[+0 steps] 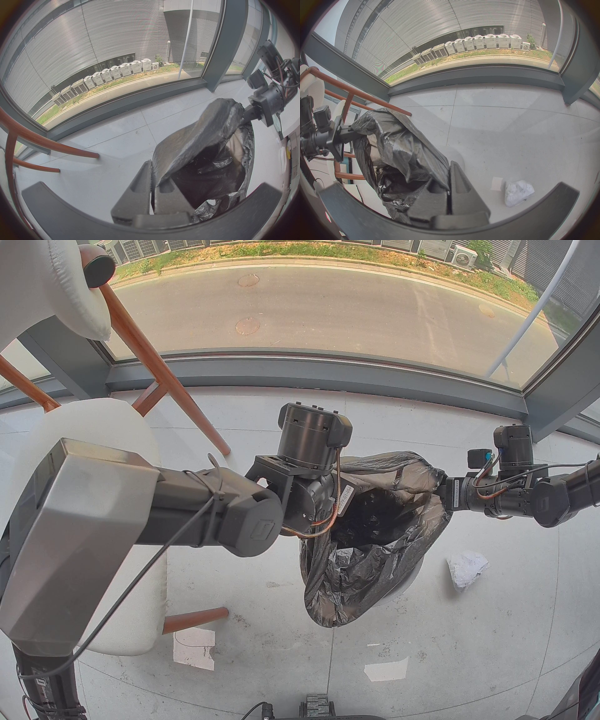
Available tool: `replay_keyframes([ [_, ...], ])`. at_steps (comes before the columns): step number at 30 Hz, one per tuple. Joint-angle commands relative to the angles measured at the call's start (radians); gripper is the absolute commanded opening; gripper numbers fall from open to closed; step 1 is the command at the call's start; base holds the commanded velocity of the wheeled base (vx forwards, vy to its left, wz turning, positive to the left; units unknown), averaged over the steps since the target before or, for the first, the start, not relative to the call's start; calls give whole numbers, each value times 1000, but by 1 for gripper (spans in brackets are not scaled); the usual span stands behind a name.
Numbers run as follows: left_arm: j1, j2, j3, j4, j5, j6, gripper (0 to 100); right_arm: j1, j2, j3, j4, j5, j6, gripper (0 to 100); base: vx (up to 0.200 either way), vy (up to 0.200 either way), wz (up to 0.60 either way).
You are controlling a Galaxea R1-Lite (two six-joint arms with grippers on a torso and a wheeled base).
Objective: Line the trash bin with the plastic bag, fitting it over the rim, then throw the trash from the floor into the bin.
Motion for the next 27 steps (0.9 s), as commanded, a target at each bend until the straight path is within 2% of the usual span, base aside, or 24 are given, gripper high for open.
replay_keyframes([
  [1,1,47,-43,-1,-3,0,0,-2,60,-58,0,12,-2,100,0,0,0],
  [5,2,60,-72,2,-3,0,0,-4,32,-3,5,31,-3,100,0,0,0],
  [9,29,64,-74,1,-19,2,0,-21,-54,117,0,91,-45,100,0,0,0],
  [16,71,72,-75,1,-26,28,0,-42,-166,298,-75,101,-60,100,0,0,0],
  [20,99,101,-88,-2,-64,37,0,-54,-233,362,-127,103,-57,100,0,0,0],
  [27,114,110,-102,1,-70,38,0,-54,-376,442,-119,128,-25,100,0,0,0],
])
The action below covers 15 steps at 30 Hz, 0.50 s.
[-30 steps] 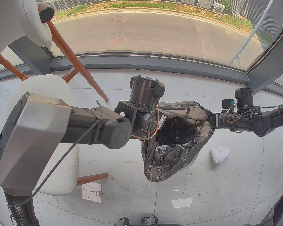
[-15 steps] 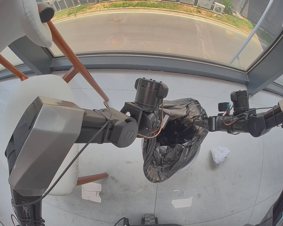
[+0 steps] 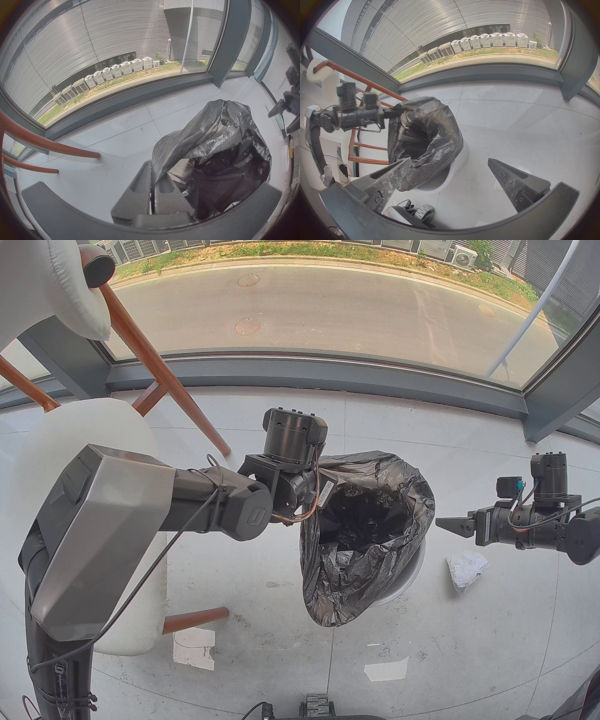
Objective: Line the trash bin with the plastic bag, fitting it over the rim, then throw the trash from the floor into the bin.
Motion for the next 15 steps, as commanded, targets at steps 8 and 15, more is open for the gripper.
replay_keyframes([
  [8,12,34,-7,23,-4,11,0,-4,-193,160,-4,5,50,100,0,0,0],
  [15,12,-47,9,127,-3,-8,100,-2,-207,197,-4,3,50,100,0,0,0],
])
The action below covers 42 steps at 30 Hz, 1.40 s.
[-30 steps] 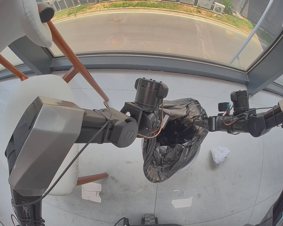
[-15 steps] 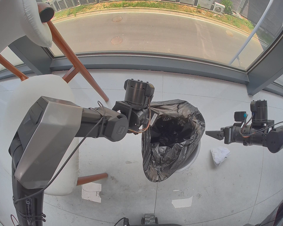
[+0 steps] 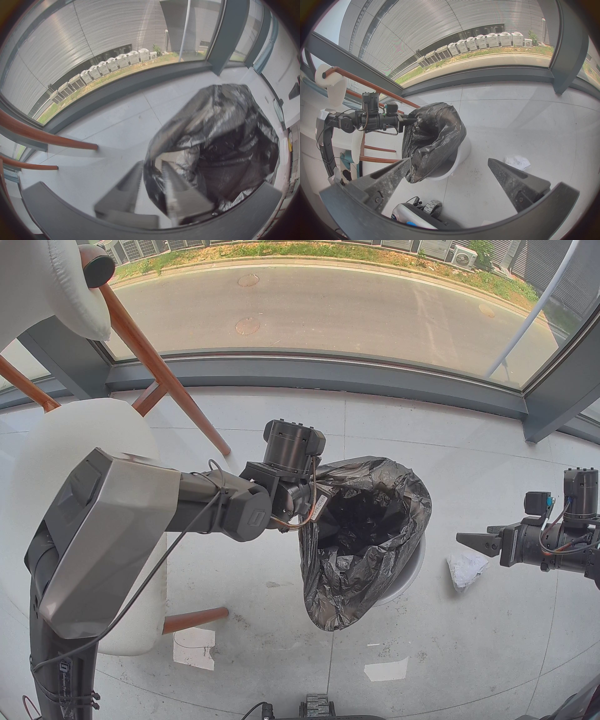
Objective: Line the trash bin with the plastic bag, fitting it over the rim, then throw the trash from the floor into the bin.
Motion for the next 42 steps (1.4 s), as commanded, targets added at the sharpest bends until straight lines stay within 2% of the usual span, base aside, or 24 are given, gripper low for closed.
replay_keyframes([
  [1,1,-72,28,16,-2,-9,100,1,-22,20,0,0,1,100,0,0,0],
  [6,-13,-150,134,17,-33,-38,100,1,-22,31,0,-2,1,100,0,0,0],
  [9,-62,-159,210,20,-37,-162,100,3,-24,37,-2,-2,1,100,0,0,0],
  [12,-73,-159,281,24,-36,-238,100,6,-28,48,-2,-3,0,100,0,0,0],
  [21,-73,-112,299,-13,-30,-242,100,6,-51,75,-2,-3,-2,100,0,0,0],
  [22,-70,-104,296,-15,-30,-242,0,6,-51,75,-2,-3,0,100,0,0,0],
  [32,-51,-95,316,-36,-27,-239,0,8,-51,80,-2,-3,0,100,0,0,0],
  [42,-2,-156,345,10,30,-235,0,9,-39,108,-2,-3,-4,100,0,0,0],
])
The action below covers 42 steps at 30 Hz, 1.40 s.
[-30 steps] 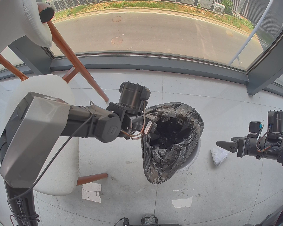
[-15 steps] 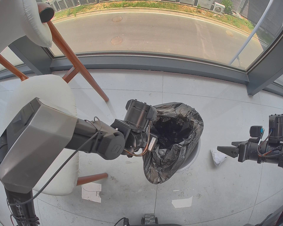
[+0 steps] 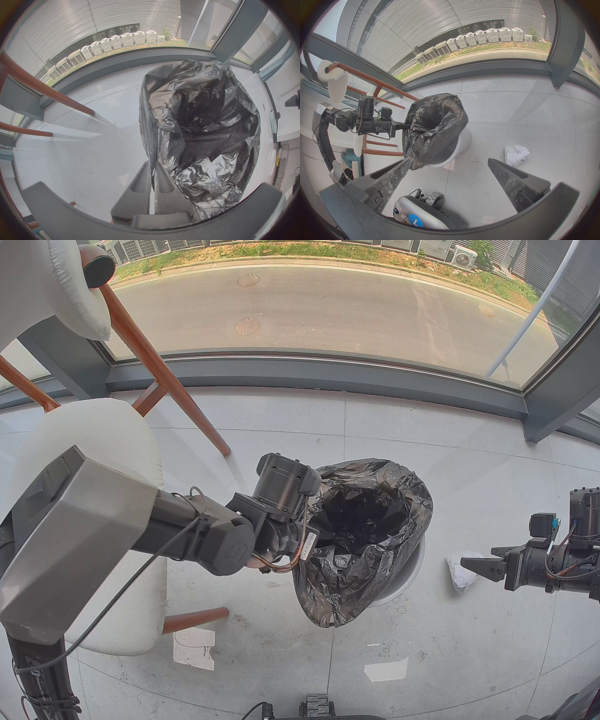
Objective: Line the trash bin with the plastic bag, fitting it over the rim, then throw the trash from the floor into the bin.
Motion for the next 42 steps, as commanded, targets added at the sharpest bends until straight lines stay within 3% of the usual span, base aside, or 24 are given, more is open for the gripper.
replay_keyframes([
  [1,22,-23,20,-2,15,1,0,4,17,3,-1,0,-2,100,0,0,0],
  [8,-9,-15,4,-22,16,0,0,75,149,-90,-2,-23,21,100,0,0,0],
  [14,-29,-15,12,-22,19,-2,0,185,302,-244,1,-127,81,100,0,0,0],
  [18,-32,-15,9,-22,21,-2,0,219,359,-329,18,-179,112,100,0,0,0],
  [19,-34,-15,6,-22,21,-2,0,236,405,-379,27,-218,116,100,0,0,0],
  [28,-44,-15,6,-23,23,-2,0,257,488,-540,211,-296,92,100,0,0,0],
  [36,-44,-15,4,-23,23,0,0,254,537,-586,220,-308,86,100,0,0,0],
  [37,-44,-15,6,-23,23,0,0,253,534,-589,220,-311,81,0,0,0,0],
  [42,-44,-15,6,-23,23,0,0,250,509,-590,225,-310,70,0,0,0,0],
])
